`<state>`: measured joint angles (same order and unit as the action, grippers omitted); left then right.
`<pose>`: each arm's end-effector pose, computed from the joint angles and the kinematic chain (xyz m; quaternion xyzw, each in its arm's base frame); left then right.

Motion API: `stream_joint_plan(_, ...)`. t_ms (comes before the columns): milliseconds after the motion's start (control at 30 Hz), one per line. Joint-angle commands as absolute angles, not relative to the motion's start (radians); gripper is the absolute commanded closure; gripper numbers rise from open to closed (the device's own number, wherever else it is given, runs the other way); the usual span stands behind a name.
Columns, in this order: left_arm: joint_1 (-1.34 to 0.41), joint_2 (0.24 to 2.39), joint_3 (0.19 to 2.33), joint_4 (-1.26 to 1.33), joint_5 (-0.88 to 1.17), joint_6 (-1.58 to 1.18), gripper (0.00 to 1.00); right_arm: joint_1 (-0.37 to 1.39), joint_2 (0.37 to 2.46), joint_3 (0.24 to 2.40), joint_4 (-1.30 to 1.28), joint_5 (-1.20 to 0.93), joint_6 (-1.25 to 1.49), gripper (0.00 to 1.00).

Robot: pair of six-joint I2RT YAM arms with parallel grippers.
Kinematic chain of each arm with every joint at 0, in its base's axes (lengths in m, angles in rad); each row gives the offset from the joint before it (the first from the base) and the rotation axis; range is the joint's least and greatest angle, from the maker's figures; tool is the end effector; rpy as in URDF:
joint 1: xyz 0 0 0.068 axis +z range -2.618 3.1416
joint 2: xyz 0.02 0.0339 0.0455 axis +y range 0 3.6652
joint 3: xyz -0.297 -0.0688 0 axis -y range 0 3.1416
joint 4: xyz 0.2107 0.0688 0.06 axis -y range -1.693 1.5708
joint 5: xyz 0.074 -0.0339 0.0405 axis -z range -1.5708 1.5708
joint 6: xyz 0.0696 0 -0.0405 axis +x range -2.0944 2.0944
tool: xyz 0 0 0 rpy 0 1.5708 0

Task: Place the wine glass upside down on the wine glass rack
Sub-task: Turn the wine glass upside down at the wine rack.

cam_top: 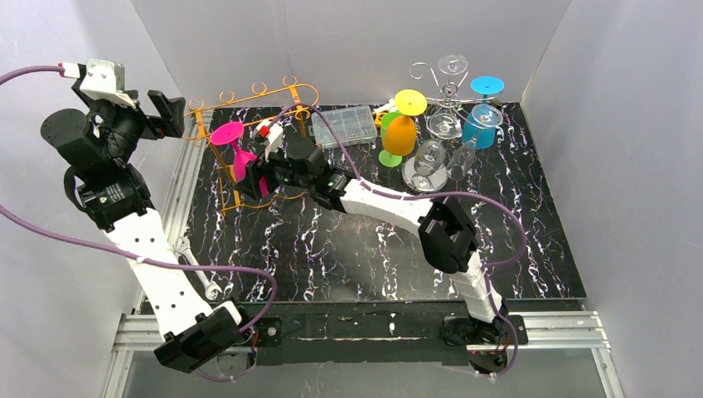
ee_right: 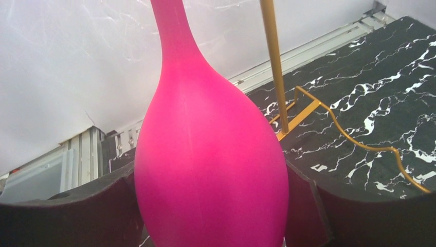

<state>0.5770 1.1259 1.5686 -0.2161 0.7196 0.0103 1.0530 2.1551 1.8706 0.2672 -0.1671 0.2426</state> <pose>0.1759 0.0597 0.5544 0.1016 0.6366 0.0022 0.7645 0.2600 0.4797 0.3572 -0.3339 0.6301 0.4690 0.5211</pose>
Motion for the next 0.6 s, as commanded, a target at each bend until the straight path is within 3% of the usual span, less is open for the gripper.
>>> stream_joint_plan(0, 0.583, 1.116, 1.557, -0.184, 0.742, 0.028, 0.02, 1.029, 2.175, 1.946, 0.352, -0.181, 0.26, 0.38)
stream_joint_plan(567, 0.583, 1.124, 1.538, -0.16, 0.759, 0.034, 0.02, 1.013, 2.223, 1.99, 0.344, -0.2, 0.287, 0.39)
